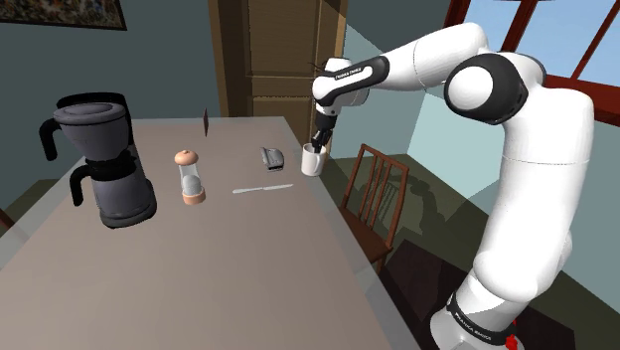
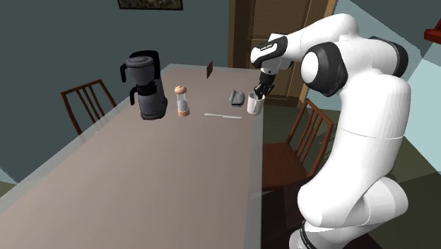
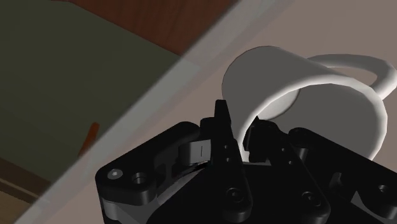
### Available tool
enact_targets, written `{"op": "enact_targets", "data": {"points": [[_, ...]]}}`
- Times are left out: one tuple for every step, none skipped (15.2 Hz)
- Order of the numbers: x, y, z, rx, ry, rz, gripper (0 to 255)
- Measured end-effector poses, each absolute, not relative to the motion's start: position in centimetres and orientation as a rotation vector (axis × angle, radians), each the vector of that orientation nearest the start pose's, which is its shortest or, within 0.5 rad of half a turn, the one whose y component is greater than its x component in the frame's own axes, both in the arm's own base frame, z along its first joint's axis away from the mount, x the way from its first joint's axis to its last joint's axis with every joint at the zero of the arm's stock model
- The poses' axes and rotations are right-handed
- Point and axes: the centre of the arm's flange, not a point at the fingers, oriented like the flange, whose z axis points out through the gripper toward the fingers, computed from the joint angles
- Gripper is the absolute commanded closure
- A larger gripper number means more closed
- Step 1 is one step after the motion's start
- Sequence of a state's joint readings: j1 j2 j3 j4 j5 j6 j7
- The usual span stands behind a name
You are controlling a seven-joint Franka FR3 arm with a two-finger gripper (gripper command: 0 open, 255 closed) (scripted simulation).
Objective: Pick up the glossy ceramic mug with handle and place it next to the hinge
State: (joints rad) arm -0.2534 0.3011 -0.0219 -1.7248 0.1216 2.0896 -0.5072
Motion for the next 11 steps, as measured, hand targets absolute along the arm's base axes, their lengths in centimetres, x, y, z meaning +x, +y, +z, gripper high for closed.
{"op": "enact_targets", "data": {"points": [[62.7,-16.9,41.0,-3.057,-0.27,-0.15,255],[62.7,-16.9,40.5,-3.057,-0.27,-0.15,255],[62.7,-16.9,40.1,-3.057,-0.27,-0.15,255],[62.5,-16.9,39.5,-3.057,-0.27,-0.15,255],[62.6,-16.8,39.0,-3.057,-0.27,-0.15,255],[62.7,-16.8,38.5,-3.057,-0.27,-0.15,255],[62.6,-16.9,37.9,-3.057,-0.27,-0.15,255],[62.6,-16.7,37.3,-3.057,-0.27,-0.15,255],[62.6,-16.8,36.8,-3.057,-0.27,-0.15,255],[62.6,-16.7,36.3,-3.057,-0.27,-0.15,255],[62.6,-16.7,36.1,-3.057,-0.27,-0.149,255]]}}
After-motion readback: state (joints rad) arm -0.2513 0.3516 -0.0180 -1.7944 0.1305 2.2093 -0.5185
